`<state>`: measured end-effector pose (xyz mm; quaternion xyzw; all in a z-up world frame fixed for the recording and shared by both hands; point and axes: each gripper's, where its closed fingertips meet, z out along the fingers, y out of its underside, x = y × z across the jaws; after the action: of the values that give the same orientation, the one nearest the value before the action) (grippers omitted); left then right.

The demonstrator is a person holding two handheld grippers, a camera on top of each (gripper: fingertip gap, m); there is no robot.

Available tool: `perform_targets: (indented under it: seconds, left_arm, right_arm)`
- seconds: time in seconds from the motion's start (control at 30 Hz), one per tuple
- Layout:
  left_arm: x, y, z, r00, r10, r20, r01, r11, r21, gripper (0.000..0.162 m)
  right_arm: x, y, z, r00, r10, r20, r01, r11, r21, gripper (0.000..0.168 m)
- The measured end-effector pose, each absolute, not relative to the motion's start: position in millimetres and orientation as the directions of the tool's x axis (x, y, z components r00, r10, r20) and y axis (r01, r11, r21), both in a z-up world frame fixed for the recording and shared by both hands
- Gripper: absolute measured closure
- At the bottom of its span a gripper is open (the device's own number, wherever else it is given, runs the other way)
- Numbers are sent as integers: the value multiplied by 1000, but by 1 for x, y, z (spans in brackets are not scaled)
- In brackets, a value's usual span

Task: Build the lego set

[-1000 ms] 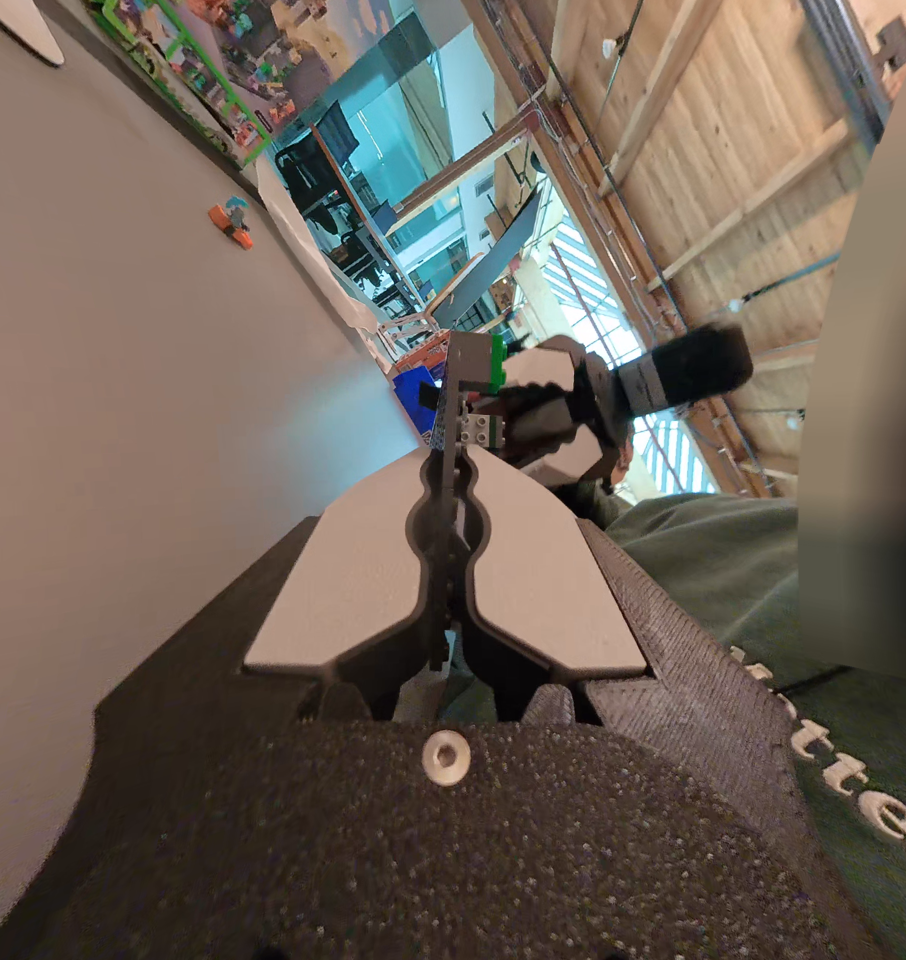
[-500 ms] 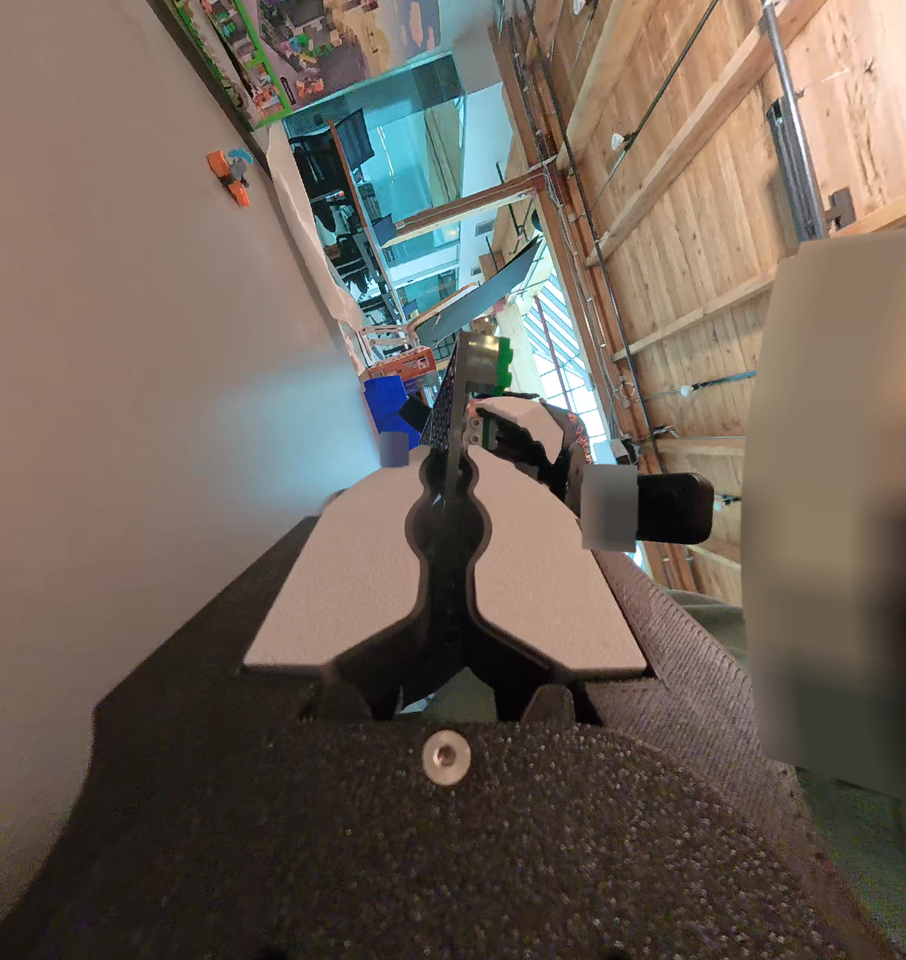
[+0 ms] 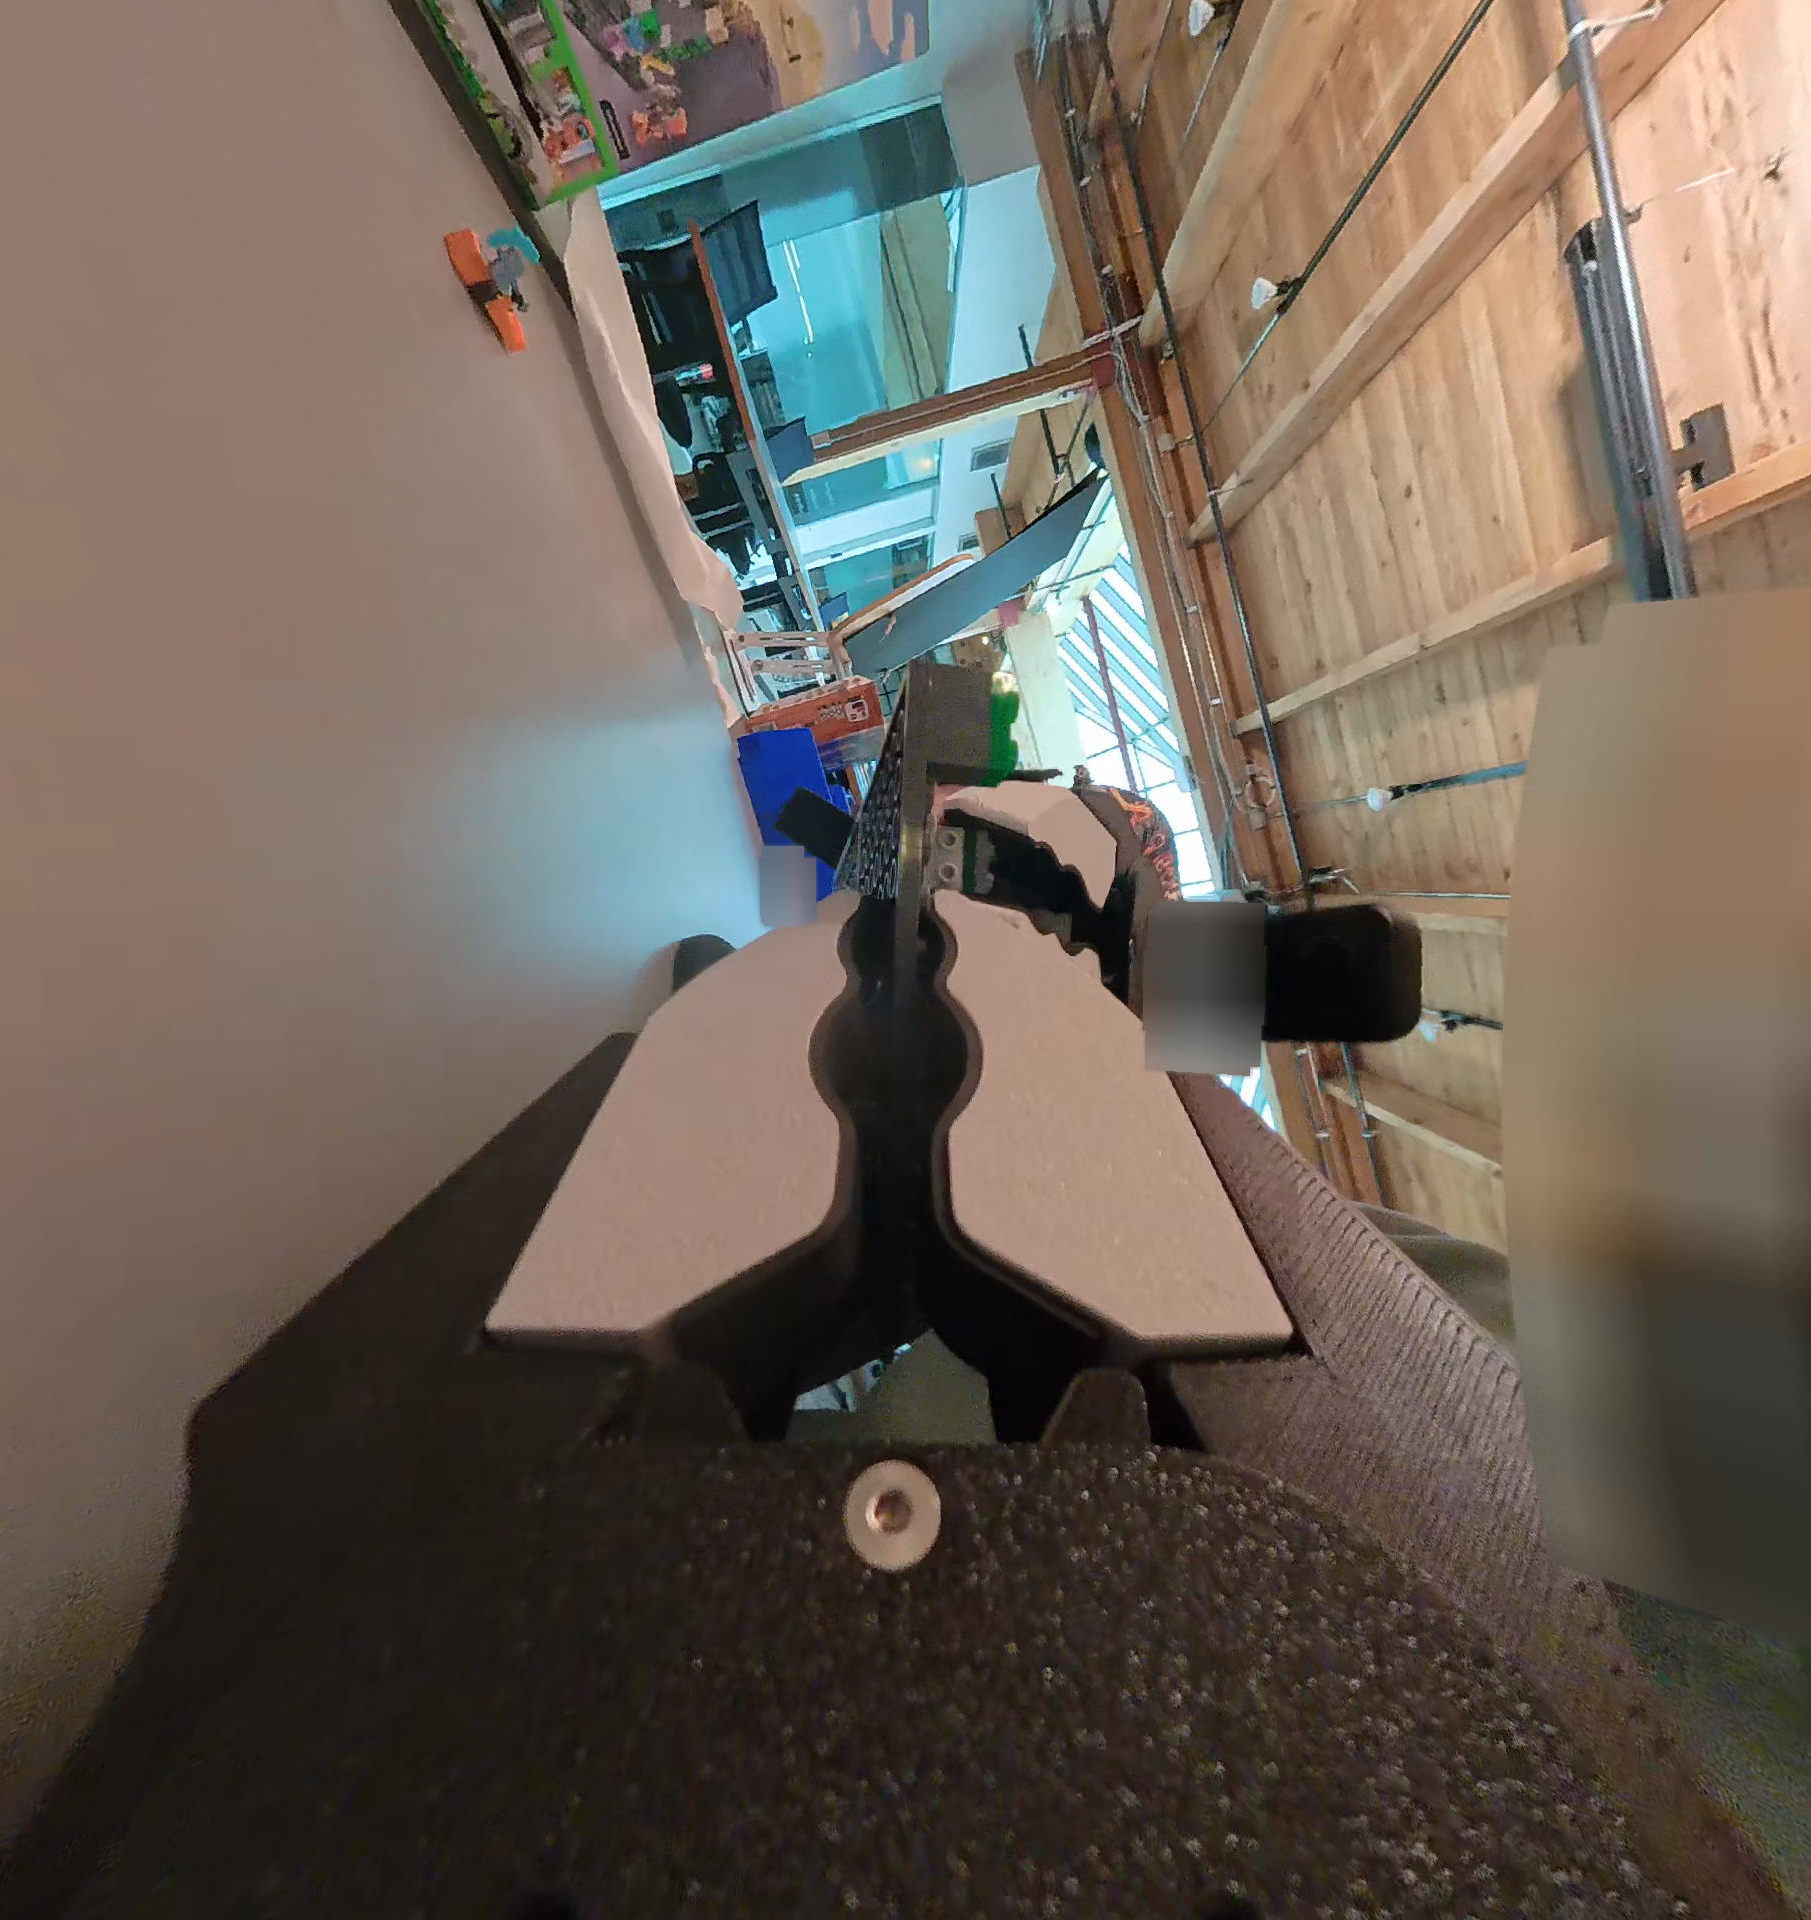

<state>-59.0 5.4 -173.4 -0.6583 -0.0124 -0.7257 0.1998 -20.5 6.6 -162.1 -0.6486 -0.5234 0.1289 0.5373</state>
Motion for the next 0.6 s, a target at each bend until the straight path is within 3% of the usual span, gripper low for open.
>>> perform_targets:
  seconds: [0.03, 0.1, 0.2, 0.37, 0.5, 0.6]
  left_arm:
    - [-59, 5, -172, -57, -286, 956, 309, -916, -256, 155]
    - [-61, 3, -170, -53, -317, 947, 303, -909, -287, 155]
    - [-62, -2, -167, -2, -414, 910, 269, -877, -398, 155]
    - [-63, -9, -157, 25, -544, 839, 231, -813, -534, 156]
    - [-65, -15, -147, 41, -632, 774, 226, -749, -623, 156]
    - [-69, -15, -141, 55, -691, 721, 236, -693, -682, 155]
  right_arm:
    - [-21, 6, -163, 411, 836, 364, 533, 103, -840, 143]
    - [-20, 4, -162, 387, 892, 233, 496, 11, -868, 126]
    - [-15, 2, -151, 312, 949, -56, 411, -188, -892, 118]
    - [-15, -3, -147, 122, 856, -503, 430, -502, -750, 117]
    - [-22, -19, -152, 39, 775, -630, 527, -552, -646, 111]
    - [-28, -23, -155, 6, 808, -590, 565, -489, -665, 121]
